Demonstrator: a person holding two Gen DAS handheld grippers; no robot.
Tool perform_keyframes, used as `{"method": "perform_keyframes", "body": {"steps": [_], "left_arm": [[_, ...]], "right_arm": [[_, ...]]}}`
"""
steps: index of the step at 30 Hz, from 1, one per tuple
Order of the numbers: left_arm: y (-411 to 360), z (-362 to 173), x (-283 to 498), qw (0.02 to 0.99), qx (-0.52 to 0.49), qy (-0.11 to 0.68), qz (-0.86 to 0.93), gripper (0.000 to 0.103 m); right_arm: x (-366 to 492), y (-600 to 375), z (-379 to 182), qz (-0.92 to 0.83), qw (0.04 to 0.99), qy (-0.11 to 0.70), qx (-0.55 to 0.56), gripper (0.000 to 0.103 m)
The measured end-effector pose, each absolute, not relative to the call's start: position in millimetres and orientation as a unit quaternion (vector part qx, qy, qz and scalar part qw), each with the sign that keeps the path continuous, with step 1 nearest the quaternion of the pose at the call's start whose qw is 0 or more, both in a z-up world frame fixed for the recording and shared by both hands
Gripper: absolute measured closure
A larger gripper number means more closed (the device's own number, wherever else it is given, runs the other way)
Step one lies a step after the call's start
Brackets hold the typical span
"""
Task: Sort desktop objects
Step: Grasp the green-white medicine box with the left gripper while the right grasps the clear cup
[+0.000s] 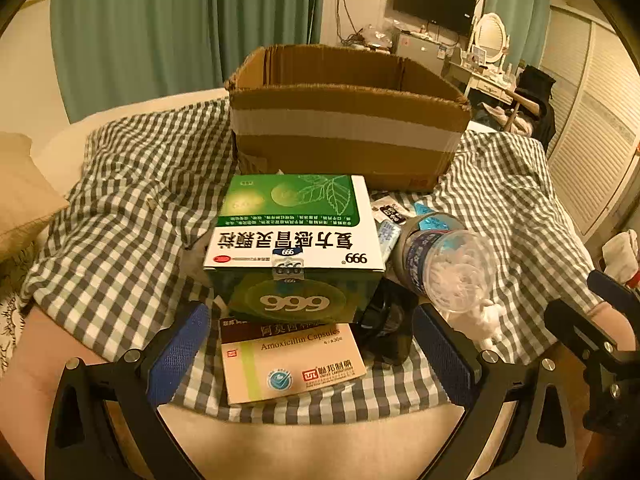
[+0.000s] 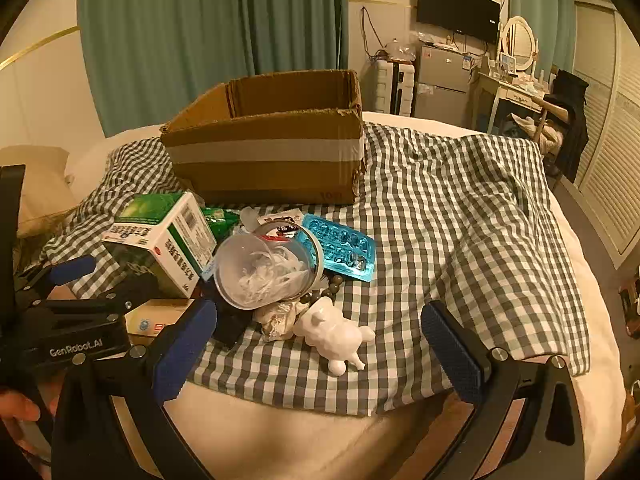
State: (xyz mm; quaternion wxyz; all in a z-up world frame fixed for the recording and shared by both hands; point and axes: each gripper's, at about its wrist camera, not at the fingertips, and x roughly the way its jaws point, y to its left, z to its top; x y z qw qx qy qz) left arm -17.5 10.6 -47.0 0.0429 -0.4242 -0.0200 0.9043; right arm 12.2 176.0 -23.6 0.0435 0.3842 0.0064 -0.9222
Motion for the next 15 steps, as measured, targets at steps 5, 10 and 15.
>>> {"method": "perform_keyframes", "body": {"steps": [5, 10, 15], "left_arm": [[12, -58, -32, 0.039, -0.428, -0.017, 0.903, 0.0], [12, -67, -46, 0.035, -0.421, 0.004, 0.906, 0.0], [7, -77, -53, 0.055, -0.418, 0.0, 0.907, 0.0]], "right_arm": [[7, 176, -34, -0.92, 0.049, 0.007, 0.39, 0.0], [2, 168, -41, -0.921, 0.056, 0.016, 0.385, 0.0], [-2, 158, -43, -0.925, 0.077, 0.022, 0.372, 0.0]]}}
